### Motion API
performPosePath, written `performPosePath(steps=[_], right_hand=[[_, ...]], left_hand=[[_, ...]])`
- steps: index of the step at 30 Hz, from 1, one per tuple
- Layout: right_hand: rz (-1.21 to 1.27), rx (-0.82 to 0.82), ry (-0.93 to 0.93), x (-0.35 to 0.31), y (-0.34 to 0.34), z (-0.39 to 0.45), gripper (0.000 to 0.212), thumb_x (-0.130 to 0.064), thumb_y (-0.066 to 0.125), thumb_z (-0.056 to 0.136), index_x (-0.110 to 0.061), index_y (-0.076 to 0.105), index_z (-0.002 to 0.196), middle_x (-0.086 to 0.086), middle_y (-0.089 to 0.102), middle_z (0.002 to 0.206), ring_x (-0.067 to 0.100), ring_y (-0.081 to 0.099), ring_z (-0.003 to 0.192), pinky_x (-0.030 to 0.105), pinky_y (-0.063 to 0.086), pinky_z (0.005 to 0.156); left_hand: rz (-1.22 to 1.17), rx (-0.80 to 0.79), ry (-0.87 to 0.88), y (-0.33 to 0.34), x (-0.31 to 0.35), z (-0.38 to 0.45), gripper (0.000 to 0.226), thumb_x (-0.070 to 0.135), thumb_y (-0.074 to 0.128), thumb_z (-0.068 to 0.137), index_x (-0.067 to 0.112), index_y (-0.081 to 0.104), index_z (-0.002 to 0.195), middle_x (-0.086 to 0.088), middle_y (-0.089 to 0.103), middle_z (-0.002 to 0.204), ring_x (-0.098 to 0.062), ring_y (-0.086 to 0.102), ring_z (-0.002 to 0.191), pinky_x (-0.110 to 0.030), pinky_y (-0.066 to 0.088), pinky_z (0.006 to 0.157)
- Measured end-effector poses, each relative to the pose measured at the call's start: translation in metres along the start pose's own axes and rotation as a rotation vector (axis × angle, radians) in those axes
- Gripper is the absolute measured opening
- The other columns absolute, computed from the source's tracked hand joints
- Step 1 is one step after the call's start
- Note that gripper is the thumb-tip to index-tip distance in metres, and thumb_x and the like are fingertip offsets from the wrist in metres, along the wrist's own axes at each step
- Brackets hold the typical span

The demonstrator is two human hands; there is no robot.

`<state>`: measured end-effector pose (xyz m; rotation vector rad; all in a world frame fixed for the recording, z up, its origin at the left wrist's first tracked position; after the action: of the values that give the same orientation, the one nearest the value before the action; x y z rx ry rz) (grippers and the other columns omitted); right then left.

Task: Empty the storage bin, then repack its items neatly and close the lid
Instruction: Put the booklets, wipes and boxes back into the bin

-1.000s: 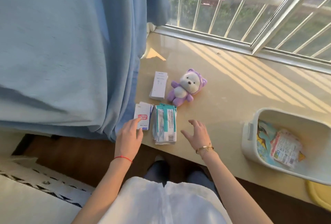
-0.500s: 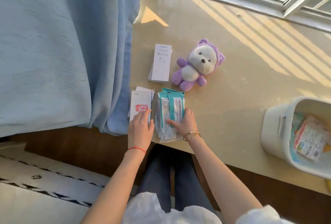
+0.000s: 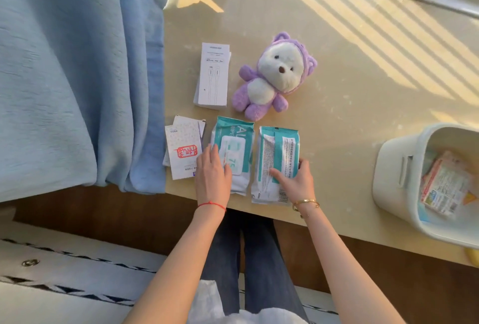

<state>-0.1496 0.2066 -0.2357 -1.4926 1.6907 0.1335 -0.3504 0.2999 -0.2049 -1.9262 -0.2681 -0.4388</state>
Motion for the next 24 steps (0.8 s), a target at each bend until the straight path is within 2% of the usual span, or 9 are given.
performPosePath(steps=[3,7,10,15,18,20,22,24], right_hand=[[0.057,0.01,0.009,0.005,-0.012,0.001,0.058,-0.024,0.081,0.075,-0.019,0.04,0.115,-0.002,0.06,0.109,-0.001,0.064,0.085,0.01,0.053,0.055],[0.136,0.007,0.023,0.008,-0.018,0.0,0.054,-0.026,0.08,0.076,-0.018,0.043,0.114,-0.002,0.062,0.109,0.003,0.067,0.087,0.015,0.056,0.059],[0.175,0.01,-0.001,0.004,-0.018,0.0,0.055,-0.027,0.08,0.076,-0.017,0.043,0.115,-0.003,0.062,0.108,0.004,0.068,0.089,0.017,0.057,0.063],[0.19,-0.002,-0.04,-0.006,-0.018,-0.001,0.055,-0.027,0.079,0.077,-0.018,0.041,0.116,-0.006,0.06,0.107,0.003,0.067,0.09,0.016,0.056,0.063],[0.192,0.007,-0.052,-0.01,-0.02,-0.005,0.055,-0.027,0.078,0.078,-0.019,0.04,0.117,-0.005,0.059,0.108,0.007,0.067,0.093,0.019,0.058,0.065],[0.204,0.015,-0.059,-0.011,-0.023,-0.009,0.055,-0.026,0.078,0.078,-0.02,0.039,0.117,-0.005,0.059,0.109,0.007,0.067,0.094,0.018,0.058,0.064],[0.217,0.021,-0.061,-0.013,-0.029,-0.016,0.055,-0.025,0.077,0.079,-0.021,0.039,0.118,-0.005,0.058,0.109,0.005,0.067,0.092,0.016,0.056,0.062],[0.23,0.025,-0.054,-0.015,-0.037,-0.027,0.055,-0.025,0.077,0.079,-0.021,0.039,0.118,-0.005,0.059,0.108,0.001,0.068,0.087,0.015,0.055,0.06]], left_hand=[[-0.01,0.006,-0.009,0.002,0.008,0.011,0.062,0.02,0.056,0.091,0.006,0.027,0.145,-0.011,0.034,0.148,-0.025,0.033,0.133,-0.036,0.035,0.108],[-0.018,-0.085,-0.128,0.015,0.004,0.023,0.084,0.027,0.066,0.085,0.002,0.015,0.147,-0.016,0.028,0.15,-0.03,0.029,0.136,-0.042,0.033,0.111],[-0.065,-0.142,-0.186,0.026,-0.002,0.027,0.095,0.03,0.07,0.082,0.003,0.009,0.149,-0.016,0.026,0.151,-0.031,0.028,0.138,-0.041,0.03,0.111],[-0.151,-0.058,-0.209,0.029,-0.007,0.028,0.098,0.03,0.08,0.072,0.004,0.02,0.145,-0.017,0.041,0.133,-0.031,0.044,0.123,-0.042,0.04,0.101],[-0.189,-0.05,-0.243,0.029,-0.01,0.029,0.091,0.033,0.084,0.065,0.004,0.034,0.135,-0.015,0.046,0.122,-0.031,0.052,0.111,-0.039,0.047,0.084],[-0.213,-0.051,-0.235,0.027,-0.009,0.028,0.083,0.032,0.086,0.062,0.006,0.04,0.126,-0.013,0.048,0.117,-0.028,0.053,0.107,-0.033,0.045,0.074],[-0.273,-0.048,-0.212,0.022,-0.005,0.027,0.079,0.027,0.087,0.061,0.01,0.041,0.122,-0.011,0.048,0.117,-0.025,0.051,0.108,-0.031,0.042,0.075],[-0.318,-0.059,-0.179,0.014,0.003,0.023,0.075,0.023,0.087,0.062,0.012,0.042,0.122,-0.01,0.05,0.12,-0.024,0.052,0.111,-0.033,0.047,0.082]])
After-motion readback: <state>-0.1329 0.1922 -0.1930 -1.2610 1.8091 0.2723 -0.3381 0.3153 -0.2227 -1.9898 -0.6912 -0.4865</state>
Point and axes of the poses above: each hand's wrist, its own z-axis towards the middle knuckle, its own y-axis out of the palm, x = y × z, the point moved 5 cm from there along z, towards the middle knuckle
